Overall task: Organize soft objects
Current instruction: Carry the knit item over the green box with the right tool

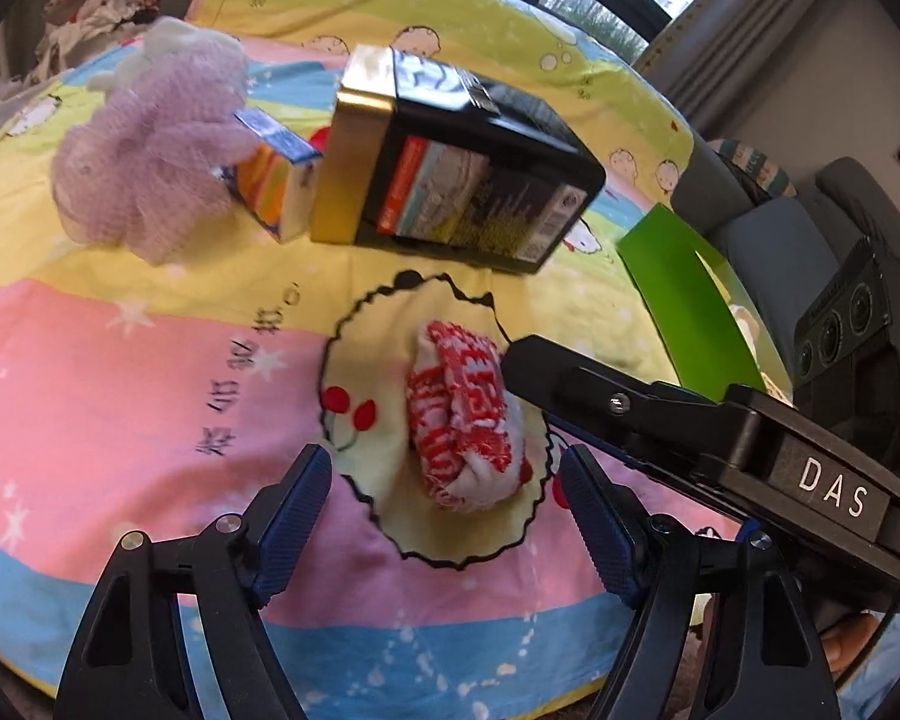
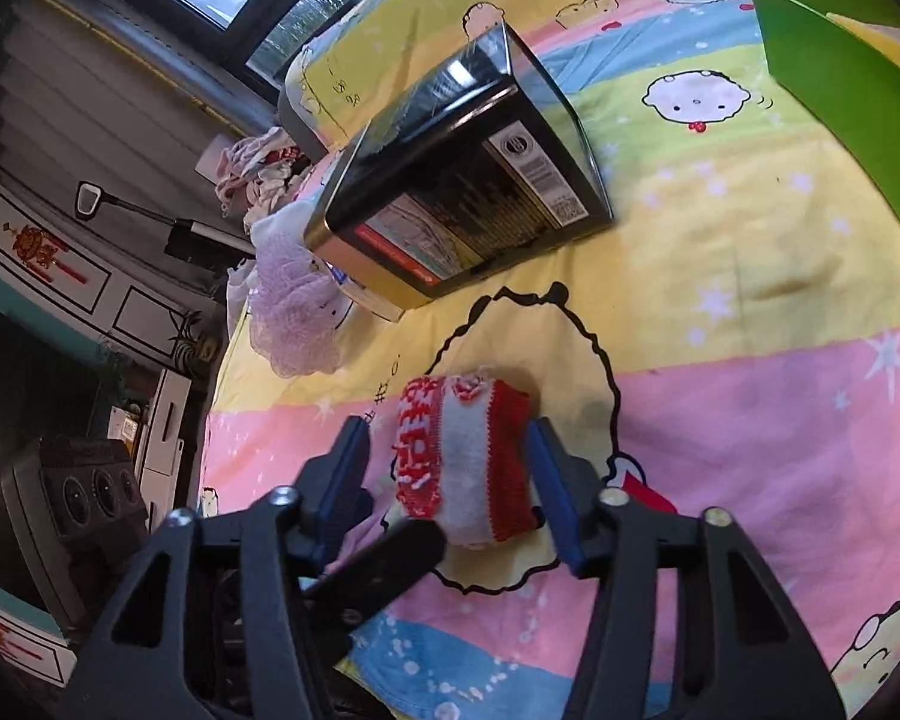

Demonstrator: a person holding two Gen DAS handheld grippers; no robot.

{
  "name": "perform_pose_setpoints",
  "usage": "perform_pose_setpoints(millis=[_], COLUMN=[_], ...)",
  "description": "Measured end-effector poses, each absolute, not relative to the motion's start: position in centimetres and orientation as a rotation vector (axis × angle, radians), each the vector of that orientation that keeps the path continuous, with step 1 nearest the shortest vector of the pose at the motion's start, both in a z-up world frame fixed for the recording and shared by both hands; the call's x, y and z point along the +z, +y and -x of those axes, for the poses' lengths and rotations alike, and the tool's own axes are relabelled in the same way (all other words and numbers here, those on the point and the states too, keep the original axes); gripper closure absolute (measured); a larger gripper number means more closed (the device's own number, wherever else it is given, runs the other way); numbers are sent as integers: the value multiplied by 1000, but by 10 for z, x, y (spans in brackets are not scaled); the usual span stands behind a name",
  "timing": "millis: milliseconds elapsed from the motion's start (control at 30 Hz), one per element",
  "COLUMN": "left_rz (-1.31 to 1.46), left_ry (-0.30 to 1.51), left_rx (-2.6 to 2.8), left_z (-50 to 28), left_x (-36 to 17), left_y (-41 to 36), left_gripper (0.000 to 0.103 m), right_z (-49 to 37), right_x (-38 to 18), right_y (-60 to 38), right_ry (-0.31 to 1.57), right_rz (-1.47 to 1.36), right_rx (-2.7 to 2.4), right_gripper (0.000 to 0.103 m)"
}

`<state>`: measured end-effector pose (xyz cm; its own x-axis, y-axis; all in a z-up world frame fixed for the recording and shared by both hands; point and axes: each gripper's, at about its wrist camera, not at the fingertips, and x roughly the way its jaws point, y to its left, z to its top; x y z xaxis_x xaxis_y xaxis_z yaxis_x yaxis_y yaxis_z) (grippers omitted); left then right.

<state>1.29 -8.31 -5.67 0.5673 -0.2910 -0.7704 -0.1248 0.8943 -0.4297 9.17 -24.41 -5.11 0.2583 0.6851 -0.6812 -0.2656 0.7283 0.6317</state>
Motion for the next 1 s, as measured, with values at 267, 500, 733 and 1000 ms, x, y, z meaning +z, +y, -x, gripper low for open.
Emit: perform_pose_setpoints(millis=[267, 500, 733, 1000], left_rz=[413, 302, 200, 148], left_ry=[968, 880, 725, 620], left_rx=[-79, -137, -307, -518], left_z=[-22, -20, -41, -86], left_x=[-66, -41, 19, 63], left_y=[-91, -113, -166, -242], left_gripper=[56, 64, 64, 64], right_z=[-99, -94, -96, -114], right_x=[-70, -48, 16, 64], right_y=[-233, -244, -308, -390], right_ry=[1234, 1155, 938, 771], right_rz=[-431, -437, -494, -530], right_rx=[680, 693, 588, 402], right_gripper=[54, 68, 68, 67])
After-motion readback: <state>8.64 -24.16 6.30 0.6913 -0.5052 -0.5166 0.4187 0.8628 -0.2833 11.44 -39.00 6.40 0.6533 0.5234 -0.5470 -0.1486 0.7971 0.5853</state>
